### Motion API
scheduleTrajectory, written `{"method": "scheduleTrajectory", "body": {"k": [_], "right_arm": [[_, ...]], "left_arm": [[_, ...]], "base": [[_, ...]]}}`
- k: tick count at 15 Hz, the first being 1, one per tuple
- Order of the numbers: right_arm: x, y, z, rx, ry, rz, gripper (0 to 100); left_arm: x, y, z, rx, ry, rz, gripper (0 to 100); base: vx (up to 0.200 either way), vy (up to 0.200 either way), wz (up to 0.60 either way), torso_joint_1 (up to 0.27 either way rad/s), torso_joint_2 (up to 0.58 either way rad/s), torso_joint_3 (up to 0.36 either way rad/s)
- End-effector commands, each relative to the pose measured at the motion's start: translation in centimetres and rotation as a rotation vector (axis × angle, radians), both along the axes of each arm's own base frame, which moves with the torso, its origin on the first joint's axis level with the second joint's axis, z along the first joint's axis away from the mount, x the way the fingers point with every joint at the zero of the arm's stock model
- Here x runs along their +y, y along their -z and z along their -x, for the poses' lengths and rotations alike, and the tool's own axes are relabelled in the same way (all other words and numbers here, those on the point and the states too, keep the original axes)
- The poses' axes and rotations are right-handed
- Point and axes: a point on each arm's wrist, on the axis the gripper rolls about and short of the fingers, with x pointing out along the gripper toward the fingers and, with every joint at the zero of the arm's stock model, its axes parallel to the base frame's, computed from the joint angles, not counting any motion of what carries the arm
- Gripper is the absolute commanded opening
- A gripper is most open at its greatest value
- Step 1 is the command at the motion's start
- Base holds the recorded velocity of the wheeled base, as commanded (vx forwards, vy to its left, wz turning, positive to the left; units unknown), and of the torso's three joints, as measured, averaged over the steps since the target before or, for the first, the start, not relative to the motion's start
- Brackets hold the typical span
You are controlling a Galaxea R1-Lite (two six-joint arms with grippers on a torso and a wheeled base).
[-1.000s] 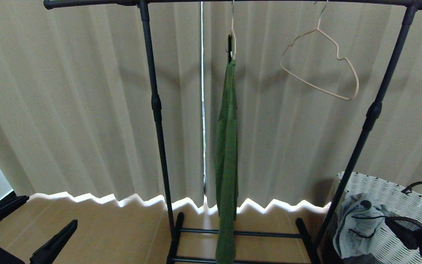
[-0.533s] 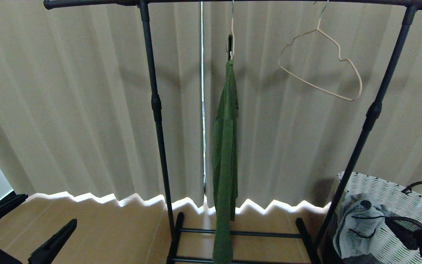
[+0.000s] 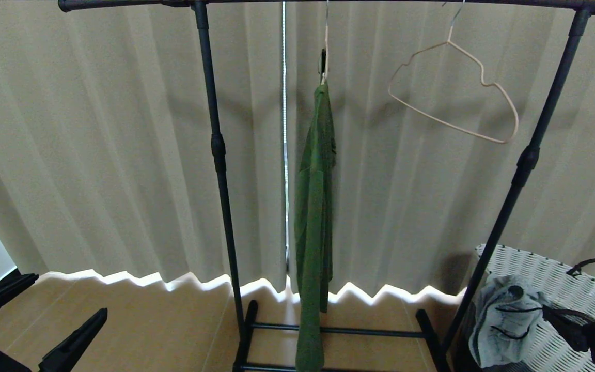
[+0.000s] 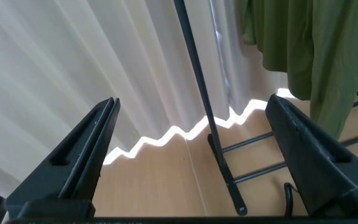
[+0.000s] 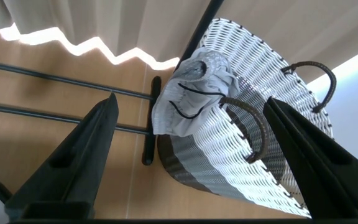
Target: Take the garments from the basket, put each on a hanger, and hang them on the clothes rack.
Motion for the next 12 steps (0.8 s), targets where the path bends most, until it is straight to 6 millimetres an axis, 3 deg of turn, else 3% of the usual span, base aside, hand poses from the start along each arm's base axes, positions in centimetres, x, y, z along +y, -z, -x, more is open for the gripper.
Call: {"method": "scheduleTrajectory", "body": {"k": [1,11,12], "right_arm": [[-0.01,0.01,0.01,0.001,0.002,0.001,100],[0.00,-0.11,0.15,-0.008,0.002,0.002,100],[0.00,-0.11,0.15,-0.008,0.002,0.002,100]], "left_arm": [[0.00,0.02,-0.02,0.001,0.001,0.000,100],[0.00,0.06,-0.01,0.002,0.001,-0.001,100],[-0.02,0.10,0.01,0.004,0.002,-0.001,100]], "base": [[0.000,-0.200,0.00,0.007,0.01,-0.002],[0.000,-0.200,0.00,0.004,0.00,0.004],[0.000,0.000,0.00,0.000,0.00,0.000]]}}
